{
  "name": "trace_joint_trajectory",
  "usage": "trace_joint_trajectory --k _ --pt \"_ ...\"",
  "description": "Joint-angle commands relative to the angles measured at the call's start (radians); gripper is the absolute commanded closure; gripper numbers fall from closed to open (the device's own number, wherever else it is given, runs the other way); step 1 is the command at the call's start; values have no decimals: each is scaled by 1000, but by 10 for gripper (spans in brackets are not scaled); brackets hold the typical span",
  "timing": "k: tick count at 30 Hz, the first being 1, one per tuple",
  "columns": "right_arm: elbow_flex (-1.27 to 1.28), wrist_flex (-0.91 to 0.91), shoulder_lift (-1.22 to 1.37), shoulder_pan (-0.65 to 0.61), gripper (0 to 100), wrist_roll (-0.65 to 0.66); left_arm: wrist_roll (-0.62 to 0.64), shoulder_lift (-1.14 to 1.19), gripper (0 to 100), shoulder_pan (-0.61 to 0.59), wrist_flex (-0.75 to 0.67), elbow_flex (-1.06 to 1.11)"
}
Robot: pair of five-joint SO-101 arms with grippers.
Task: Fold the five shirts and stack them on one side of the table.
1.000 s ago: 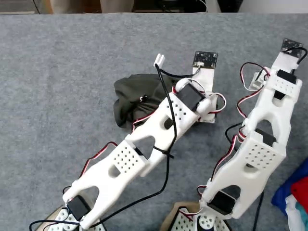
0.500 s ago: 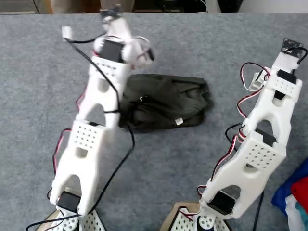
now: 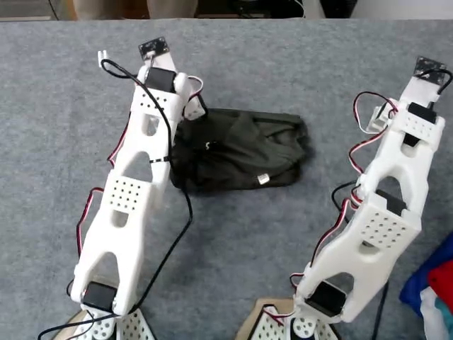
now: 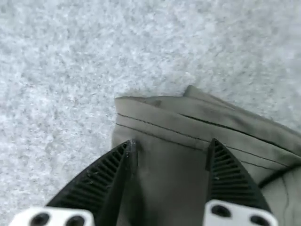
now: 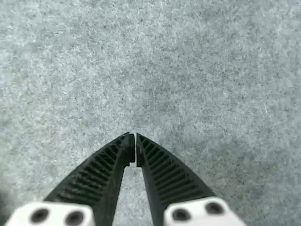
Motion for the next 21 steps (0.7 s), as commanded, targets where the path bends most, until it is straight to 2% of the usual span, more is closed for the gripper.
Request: trace_joint_trajectory --k 1,12,21 --pt "-53 -21 -7 7 970 -9 6 -4 757 -12 -12 -6" --pt "-53 -21 -7 7 970 -9 3 -1 970 -2 -60 -6" --pt "-53 -21 -7 7 970 -9 3 -8 981 72 -91 -6"
